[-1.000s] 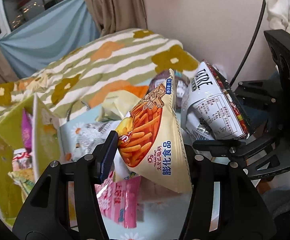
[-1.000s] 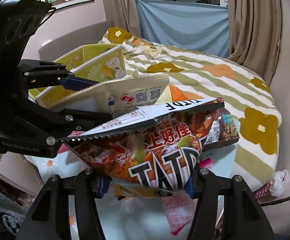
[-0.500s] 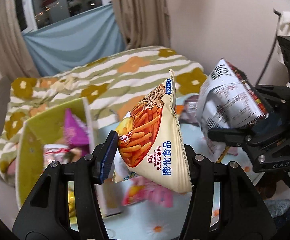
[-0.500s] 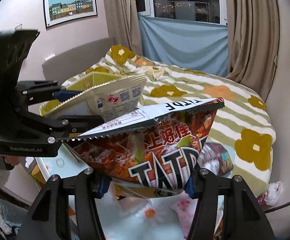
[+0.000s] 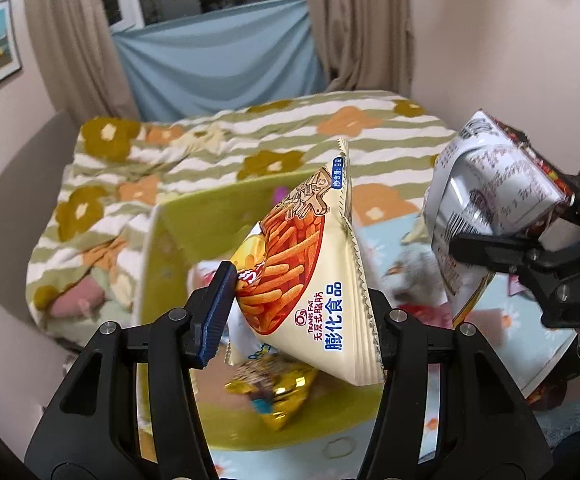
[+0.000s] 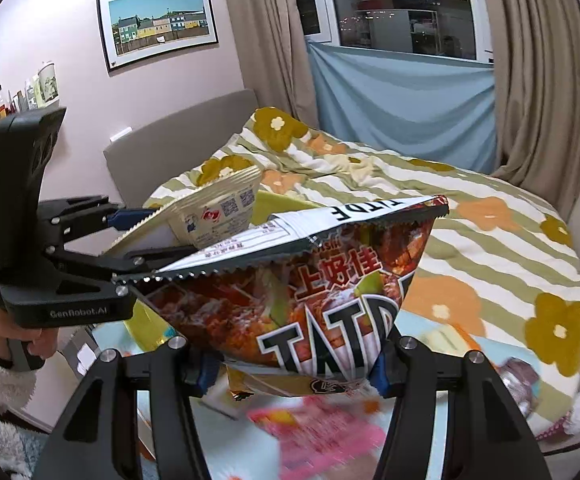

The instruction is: Organize snacks

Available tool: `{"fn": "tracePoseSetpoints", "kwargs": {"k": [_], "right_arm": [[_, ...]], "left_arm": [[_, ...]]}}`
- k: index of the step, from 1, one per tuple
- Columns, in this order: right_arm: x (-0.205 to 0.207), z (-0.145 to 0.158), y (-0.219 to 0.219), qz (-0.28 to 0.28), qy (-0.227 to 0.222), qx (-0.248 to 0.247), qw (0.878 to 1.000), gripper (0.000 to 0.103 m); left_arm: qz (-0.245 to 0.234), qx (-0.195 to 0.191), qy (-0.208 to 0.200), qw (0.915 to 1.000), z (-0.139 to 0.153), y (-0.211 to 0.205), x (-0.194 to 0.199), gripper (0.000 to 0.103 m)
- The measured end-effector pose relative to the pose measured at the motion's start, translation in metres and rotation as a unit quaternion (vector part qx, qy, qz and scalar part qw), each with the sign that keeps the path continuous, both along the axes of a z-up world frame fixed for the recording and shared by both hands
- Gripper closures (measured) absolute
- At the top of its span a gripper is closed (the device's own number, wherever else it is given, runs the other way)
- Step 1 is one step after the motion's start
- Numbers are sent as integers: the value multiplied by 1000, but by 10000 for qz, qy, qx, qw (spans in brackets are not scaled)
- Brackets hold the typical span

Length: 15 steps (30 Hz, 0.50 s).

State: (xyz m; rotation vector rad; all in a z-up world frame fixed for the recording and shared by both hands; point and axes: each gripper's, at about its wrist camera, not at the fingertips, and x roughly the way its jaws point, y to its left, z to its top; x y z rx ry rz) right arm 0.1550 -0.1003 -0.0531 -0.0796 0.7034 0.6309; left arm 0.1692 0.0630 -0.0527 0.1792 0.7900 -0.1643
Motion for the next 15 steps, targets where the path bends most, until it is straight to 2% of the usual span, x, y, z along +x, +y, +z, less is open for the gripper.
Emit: {"fn": "tracePoseSetpoints", "kwargs": {"k": [6,8,9,10,11,15], "right_arm": [[16,-6,45,-68,178,32,9998,49],[18,-9,55,-163,250,41,9995,49],[19,-11,57,-207,279,48,9994,49],[19,-13,62,-281,321,58,9991,49],[21,-14,65,-336,341,66,9988,49],[21,-19,73,-558,465,69,9973,49]], "left_arm": [[266,-124,477,9984,-30,56,13,50],[262,-99,586,9979,-40,64,16,47],[226,-119,663,9975,-46,68,17,35],[233,-112,755,9968,-52,71,19,8],[285,-73,764,9966,-56,74,20,0],[86,-120,714,9973,-61,81,18,0]]}}
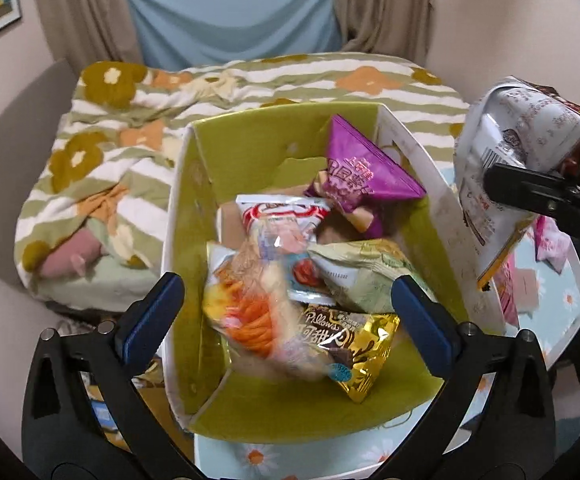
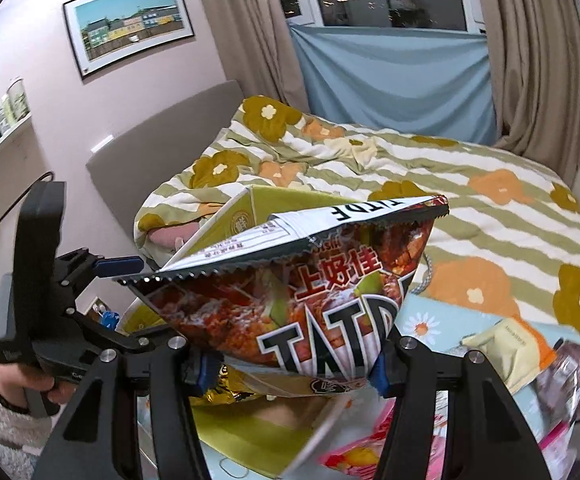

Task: Organize snacks
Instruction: 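Carry both bags over the box and open both tools to drop them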

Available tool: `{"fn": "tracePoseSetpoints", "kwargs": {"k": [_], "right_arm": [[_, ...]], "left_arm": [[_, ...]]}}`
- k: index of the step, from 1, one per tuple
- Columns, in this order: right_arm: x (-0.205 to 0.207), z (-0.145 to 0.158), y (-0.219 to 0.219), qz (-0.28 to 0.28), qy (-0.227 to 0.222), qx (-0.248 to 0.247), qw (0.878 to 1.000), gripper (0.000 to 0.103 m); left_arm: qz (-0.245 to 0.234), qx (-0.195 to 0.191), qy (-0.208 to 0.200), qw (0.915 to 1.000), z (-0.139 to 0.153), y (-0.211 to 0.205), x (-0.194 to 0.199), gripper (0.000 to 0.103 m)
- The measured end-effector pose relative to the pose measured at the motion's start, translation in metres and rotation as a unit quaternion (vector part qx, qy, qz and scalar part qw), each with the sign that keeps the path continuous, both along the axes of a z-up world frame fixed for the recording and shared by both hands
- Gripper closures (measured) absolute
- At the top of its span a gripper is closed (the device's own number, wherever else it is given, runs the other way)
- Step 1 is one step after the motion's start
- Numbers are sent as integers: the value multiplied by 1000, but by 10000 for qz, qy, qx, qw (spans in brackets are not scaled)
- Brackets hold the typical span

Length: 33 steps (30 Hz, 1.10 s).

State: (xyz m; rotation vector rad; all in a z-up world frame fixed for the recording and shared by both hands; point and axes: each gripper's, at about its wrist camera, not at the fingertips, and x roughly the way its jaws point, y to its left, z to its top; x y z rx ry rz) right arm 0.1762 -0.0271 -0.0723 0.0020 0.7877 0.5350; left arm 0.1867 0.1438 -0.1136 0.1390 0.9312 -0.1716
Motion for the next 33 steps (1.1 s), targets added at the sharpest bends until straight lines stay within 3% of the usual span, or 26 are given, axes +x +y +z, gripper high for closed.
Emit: {"fn": "tracePoseSetpoints", "kwargs": {"k": [4,9,21,23,25,33], "right_arm": [[0,-4,3,-154,132,-23,9998,49],[16,-4,13,-60,277,46,9996,49],[53,-12,48,341,315,27,9989,48],[57,-17,53,357,333,-63,9988,37],[57,-22,54,363,371,-1,9987,2],[41,-23,42,380,377,263,9982,0]], "left_arm": [[69,245,-45,9997,-3,1,0,0],[314,-2,-30,9995,0,5,-3,0],[732,-86,110,9972,-5,27,5,0],[761,-117,135,9969,-7,30,6,0],[786,-150,159,9967,-9,33,6,0],[823,-363,202,9957,-10,39,-3,0]]}}
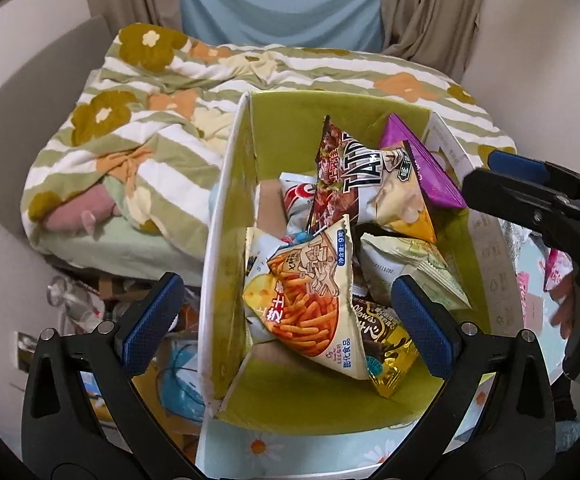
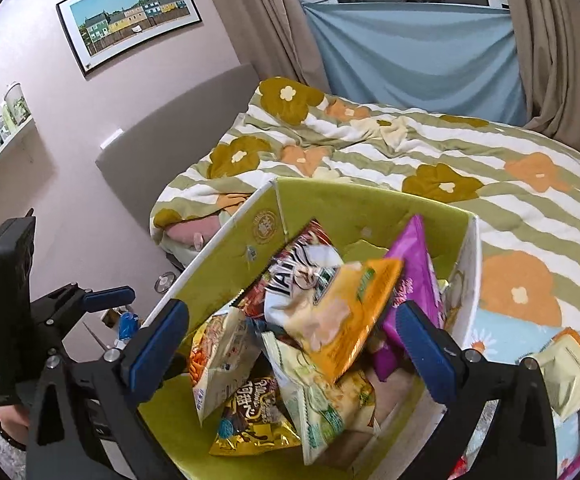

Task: Organize snacks
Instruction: 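Carry both bags over the box and open both tools to drop them, then grasp pink cotton-candy bag with left tool while right grasps pink-white strawberry bag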

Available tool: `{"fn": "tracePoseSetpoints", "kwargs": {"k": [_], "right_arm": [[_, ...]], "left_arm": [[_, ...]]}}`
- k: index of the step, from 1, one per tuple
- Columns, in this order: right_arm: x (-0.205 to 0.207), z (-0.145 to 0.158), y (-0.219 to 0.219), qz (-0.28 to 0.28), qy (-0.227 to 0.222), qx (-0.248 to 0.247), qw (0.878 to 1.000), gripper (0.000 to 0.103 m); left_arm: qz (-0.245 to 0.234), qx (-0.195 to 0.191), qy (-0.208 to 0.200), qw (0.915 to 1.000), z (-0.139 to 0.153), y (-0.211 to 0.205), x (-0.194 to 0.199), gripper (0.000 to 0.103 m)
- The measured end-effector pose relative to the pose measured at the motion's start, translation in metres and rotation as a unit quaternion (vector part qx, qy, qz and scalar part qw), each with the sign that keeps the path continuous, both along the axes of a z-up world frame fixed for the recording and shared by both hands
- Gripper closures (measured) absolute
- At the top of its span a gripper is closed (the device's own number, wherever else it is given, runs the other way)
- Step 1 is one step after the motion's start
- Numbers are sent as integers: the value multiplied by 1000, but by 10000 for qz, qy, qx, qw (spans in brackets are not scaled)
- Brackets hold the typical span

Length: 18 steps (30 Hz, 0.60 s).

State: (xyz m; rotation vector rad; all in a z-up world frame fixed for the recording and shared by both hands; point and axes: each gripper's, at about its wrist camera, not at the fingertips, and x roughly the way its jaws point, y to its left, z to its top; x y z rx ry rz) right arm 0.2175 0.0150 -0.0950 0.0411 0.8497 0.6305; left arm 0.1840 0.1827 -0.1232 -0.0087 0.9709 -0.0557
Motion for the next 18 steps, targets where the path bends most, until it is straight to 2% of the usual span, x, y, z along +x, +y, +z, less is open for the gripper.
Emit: {"fn": "tracePoseSetpoints", "kwargs": {"k": [11,18], "right_arm": [[-22,29,-13,-240,-186,-155,9994,0],[-44,50,-38,-720,-203,-207,9970,0]], "left_arm": [[-105,-43,-402,9991,41,-5,-10,0],[-522,-260,-576,9966,65,-31,-11,0]]}}
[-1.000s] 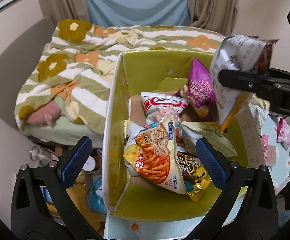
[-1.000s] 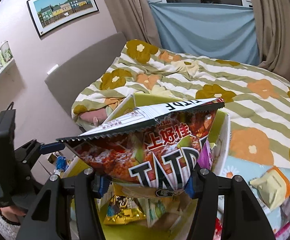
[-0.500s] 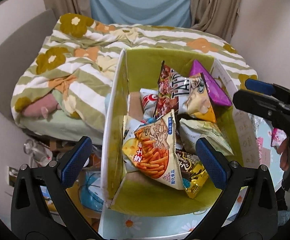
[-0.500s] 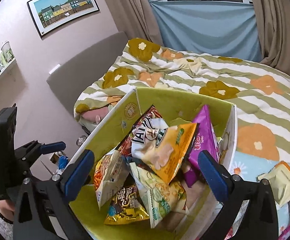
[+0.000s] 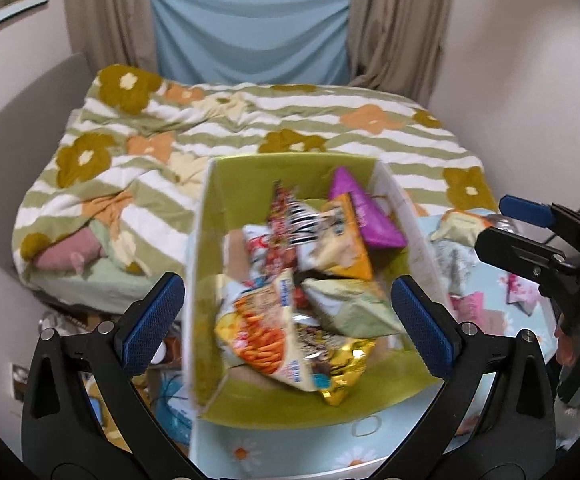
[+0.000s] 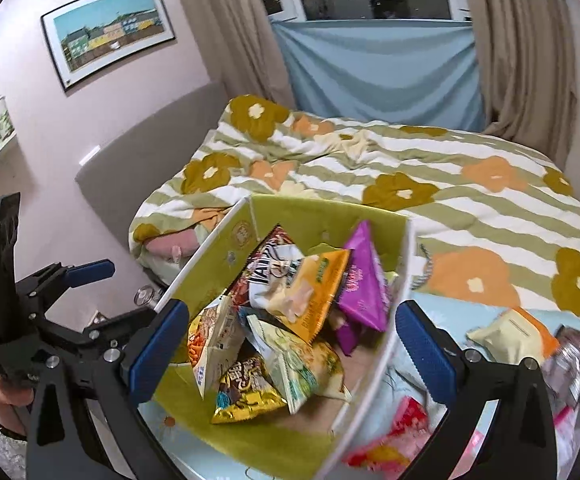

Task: Organize snacks
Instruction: 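Grasp pink cotton-candy bag with left tool while right grasps pink-white strawberry bag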

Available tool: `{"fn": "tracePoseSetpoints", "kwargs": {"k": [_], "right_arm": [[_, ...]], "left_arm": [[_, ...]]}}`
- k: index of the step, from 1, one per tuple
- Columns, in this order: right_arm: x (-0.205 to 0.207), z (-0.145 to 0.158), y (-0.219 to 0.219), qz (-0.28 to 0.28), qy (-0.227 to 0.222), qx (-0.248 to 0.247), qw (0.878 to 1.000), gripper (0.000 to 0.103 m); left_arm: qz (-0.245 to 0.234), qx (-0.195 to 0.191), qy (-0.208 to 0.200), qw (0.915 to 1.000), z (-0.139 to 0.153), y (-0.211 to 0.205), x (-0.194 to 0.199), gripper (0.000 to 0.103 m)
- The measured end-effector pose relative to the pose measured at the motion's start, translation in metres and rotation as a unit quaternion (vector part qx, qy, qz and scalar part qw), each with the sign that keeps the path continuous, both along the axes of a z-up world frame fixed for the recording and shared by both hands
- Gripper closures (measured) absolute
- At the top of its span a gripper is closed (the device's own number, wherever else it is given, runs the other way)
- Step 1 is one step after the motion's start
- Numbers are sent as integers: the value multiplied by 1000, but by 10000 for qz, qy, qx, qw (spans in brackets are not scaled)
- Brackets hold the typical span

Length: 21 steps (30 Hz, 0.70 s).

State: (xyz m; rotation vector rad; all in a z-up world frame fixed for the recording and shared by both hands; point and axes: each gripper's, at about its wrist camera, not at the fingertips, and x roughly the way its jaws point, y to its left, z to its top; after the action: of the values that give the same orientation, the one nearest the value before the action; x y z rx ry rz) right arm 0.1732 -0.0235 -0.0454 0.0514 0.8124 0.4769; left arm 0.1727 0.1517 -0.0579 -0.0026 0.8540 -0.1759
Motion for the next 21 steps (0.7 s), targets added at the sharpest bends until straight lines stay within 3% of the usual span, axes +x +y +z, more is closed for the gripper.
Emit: {"fn": "tracePoseSetpoints", "kwargs": {"k": [12,21], "right_arm": [[-59,23,-105,-1075,-465,-50,9931,0],[-84,6,-199,-1101,-347,-276,9929,0]], "left_arm": [[-556,-253,85,9981,-4,-101,-17,0],[-540,-48,-39,9985,-18,-188,-31,0]]}}
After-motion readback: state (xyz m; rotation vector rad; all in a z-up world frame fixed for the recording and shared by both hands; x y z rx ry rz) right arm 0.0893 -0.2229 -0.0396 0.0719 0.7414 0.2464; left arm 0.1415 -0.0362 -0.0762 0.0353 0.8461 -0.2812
